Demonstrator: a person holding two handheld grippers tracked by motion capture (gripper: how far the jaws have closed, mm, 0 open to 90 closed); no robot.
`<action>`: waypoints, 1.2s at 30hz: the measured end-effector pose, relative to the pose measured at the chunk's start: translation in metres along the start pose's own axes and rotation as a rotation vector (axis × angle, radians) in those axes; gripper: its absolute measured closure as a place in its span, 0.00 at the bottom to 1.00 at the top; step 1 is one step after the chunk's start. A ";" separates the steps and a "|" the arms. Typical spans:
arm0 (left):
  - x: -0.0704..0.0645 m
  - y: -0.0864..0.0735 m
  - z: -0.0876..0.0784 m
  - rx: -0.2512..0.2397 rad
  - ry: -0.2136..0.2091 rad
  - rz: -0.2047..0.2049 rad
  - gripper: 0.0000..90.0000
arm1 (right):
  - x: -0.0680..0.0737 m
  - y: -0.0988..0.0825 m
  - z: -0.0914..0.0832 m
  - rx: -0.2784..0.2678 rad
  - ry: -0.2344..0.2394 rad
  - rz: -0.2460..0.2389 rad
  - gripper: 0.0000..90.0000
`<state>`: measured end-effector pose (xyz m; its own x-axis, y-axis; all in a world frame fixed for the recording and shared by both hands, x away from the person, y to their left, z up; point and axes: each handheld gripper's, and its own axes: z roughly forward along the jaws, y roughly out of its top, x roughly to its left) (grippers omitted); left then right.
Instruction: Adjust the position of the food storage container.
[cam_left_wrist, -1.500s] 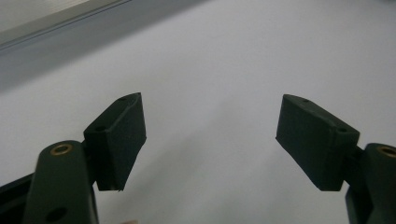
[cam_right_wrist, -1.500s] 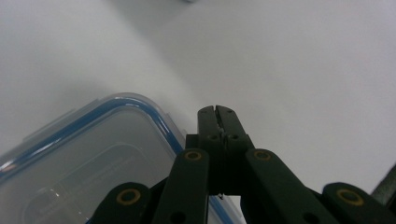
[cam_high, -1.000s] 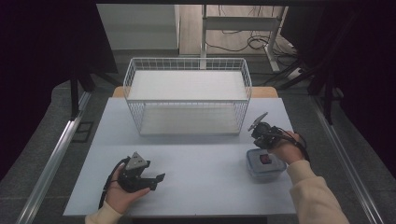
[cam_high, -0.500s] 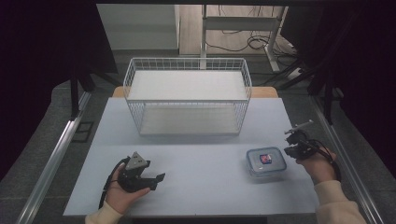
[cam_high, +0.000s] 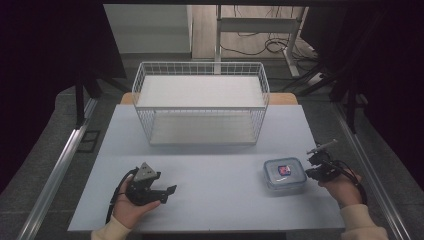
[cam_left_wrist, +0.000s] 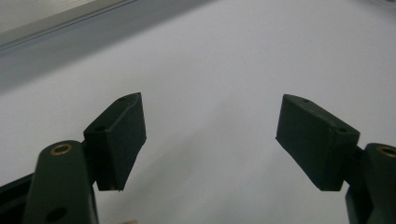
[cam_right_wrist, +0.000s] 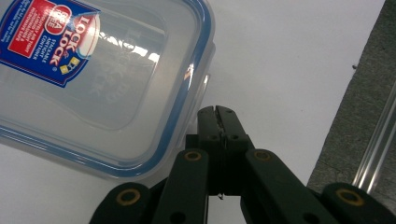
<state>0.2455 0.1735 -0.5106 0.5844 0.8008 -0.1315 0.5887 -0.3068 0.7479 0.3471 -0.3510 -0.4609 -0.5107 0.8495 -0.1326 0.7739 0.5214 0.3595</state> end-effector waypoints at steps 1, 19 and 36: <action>0.000 0.000 0.000 0.001 0.002 0.005 0.27 | 0.000 0.001 0.001 0.000 -0.001 0.003 0.99; 0.000 0.000 0.000 0.003 0.004 0.007 0.27 | 0.036 0.021 0.004 -0.054 0.086 -0.066 0.99; 0.000 0.000 -0.001 0.002 0.006 0.004 0.27 | 0.071 0.022 0.017 -0.064 0.151 -0.110 0.99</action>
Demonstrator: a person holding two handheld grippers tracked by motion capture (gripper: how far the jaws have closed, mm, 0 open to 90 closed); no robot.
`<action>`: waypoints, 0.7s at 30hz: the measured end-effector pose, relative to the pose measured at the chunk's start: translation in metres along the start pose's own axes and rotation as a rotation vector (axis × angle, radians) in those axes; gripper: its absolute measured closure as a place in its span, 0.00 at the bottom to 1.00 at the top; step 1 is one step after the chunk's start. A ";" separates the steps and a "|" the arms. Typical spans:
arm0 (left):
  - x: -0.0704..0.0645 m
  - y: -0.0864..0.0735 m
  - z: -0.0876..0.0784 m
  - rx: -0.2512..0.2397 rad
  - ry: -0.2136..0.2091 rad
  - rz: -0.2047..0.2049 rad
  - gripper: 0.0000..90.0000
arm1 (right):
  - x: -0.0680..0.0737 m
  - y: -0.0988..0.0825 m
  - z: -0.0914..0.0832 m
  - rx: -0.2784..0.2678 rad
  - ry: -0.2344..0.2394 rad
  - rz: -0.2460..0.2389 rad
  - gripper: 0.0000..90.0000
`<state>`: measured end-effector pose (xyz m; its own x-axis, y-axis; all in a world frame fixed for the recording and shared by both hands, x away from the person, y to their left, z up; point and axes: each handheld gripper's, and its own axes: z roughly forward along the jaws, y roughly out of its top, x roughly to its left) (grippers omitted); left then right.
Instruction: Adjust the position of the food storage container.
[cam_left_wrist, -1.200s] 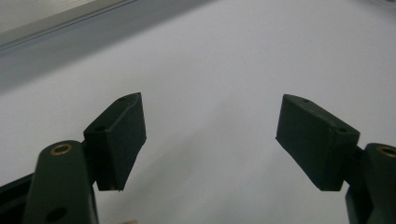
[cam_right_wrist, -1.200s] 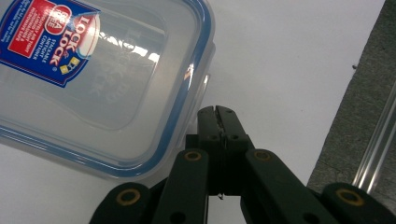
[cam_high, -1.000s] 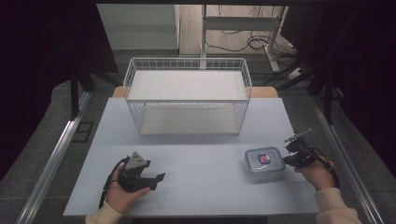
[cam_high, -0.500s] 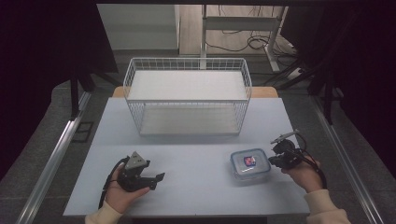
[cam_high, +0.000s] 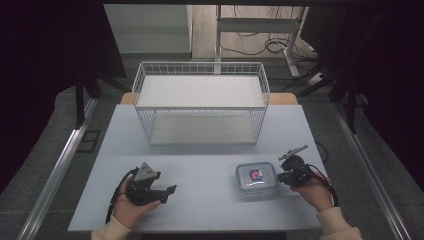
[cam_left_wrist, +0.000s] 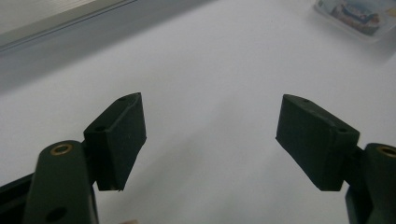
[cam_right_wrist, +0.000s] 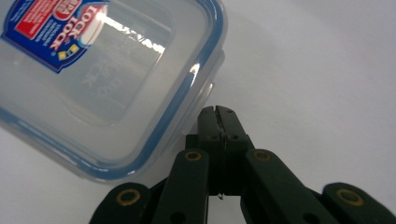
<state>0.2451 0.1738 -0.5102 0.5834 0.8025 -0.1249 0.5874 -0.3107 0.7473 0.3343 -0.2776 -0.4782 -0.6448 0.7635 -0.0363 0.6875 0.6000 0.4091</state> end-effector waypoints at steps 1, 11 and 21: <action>0.000 0.000 0.000 0.000 0.001 0.001 0.27 | 0.004 0.001 0.000 -0.003 0.004 -0.007 0.99; 0.002 0.000 -0.001 -0.003 0.000 0.000 0.27 | 0.050 0.025 0.011 -0.025 0.050 -0.131 0.99; 0.003 0.000 -0.001 -0.002 0.002 0.001 0.27 | 0.078 0.048 0.024 -0.046 0.097 -0.179 0.99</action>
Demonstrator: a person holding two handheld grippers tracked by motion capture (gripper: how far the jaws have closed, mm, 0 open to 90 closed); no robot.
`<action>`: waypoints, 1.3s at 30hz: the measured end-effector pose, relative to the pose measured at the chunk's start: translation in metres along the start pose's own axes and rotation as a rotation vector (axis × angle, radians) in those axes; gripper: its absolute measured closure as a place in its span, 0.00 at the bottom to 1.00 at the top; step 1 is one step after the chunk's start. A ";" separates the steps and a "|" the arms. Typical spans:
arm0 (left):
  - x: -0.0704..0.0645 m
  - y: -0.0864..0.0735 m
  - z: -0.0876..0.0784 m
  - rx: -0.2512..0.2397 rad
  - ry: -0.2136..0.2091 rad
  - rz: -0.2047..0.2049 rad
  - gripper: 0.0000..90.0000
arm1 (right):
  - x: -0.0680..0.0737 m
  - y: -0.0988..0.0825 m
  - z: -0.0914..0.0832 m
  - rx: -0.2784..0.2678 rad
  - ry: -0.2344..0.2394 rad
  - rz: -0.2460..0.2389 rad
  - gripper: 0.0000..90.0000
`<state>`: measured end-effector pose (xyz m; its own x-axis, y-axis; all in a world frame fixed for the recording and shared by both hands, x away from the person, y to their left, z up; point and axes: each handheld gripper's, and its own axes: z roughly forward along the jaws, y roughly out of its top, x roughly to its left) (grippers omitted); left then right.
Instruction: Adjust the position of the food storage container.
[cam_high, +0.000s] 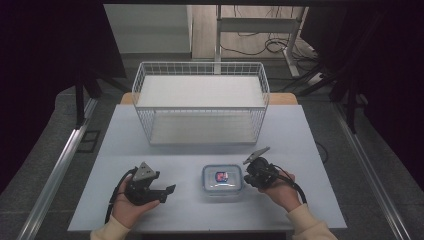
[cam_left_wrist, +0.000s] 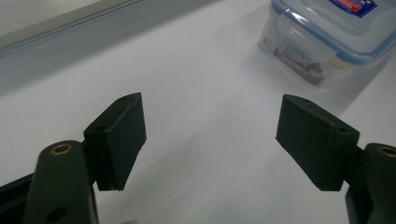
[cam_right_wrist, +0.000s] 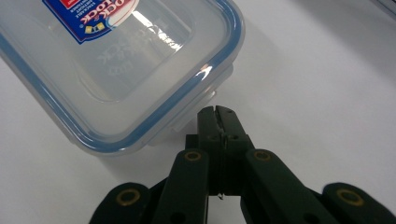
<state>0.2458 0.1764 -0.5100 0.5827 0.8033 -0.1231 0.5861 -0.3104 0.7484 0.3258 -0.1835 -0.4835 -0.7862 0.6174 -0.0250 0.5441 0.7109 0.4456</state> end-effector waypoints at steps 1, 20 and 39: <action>0.000 0.000 0.000 0.000 0.000 0.000 0.27 | 0.002 0.002 0.001 -0.004 0.000 -0.009 0.99; -0.001 0.000 0.001 0.002 0.007 -0.001 0.27 | 0.023 0.021 0.014 -0.066 0.066 -0.052 0.99; 0.004 -0.001 0.002 0.004 0.020 -0.003 0.27 | -0.004 -0.046 -0.033 -0.309 0.043 0.279 0.32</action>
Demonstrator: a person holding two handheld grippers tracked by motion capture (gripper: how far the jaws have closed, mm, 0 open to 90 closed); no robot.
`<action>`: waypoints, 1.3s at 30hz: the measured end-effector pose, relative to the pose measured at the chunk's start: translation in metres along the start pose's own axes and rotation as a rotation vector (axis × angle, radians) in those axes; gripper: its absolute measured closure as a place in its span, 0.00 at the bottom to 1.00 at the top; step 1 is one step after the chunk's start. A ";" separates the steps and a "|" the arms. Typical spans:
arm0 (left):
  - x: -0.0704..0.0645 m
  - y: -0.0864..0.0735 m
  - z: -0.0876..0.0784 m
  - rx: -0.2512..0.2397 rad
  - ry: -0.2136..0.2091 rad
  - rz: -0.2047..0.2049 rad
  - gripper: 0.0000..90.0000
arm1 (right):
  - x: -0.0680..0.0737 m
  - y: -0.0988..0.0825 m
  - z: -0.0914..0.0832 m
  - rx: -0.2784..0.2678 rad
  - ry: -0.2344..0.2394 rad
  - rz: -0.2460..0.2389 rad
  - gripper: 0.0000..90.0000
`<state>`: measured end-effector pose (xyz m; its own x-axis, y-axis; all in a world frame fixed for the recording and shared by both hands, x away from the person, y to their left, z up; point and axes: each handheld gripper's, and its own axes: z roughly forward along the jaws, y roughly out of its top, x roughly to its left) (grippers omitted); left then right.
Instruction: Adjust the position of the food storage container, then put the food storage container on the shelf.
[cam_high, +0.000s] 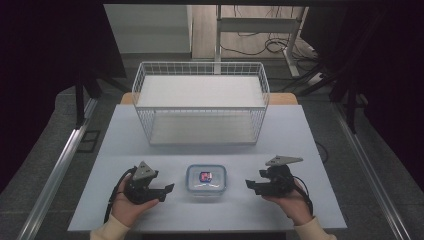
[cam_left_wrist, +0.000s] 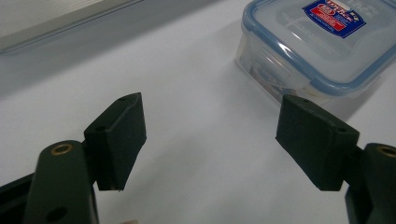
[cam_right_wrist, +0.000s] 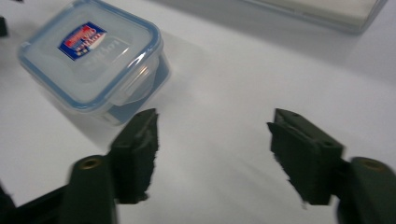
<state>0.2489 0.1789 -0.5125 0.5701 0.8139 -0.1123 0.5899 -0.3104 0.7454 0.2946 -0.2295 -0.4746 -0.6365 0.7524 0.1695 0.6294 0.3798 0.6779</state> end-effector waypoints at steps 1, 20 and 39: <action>0.000 0.000 0.000 0.000 0.001 0.001 0.27 | -0.001 -0.002 -0.001 -0.003 0.000 0.012 0.30; 0.001 0.003 0.000 -0.009 -0.017 -0.030 0.25 | 0.000 -0.005 0.005 -0.008 0.090 0.065 0.21; 0.015 0.013 -0.015 -0.053 -0.133 -0.229 0.17 | 0.007 -0.003 0.009 -0.024 0.127 0.087 0.21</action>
<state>0.2569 0.1946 -0.4945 0.4978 0.7870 -0.3644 0.6831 -0.0969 0.7239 0.2920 -0.2205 -0.4817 -0.6322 0.7074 0.3160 0.6748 0.3024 0.6732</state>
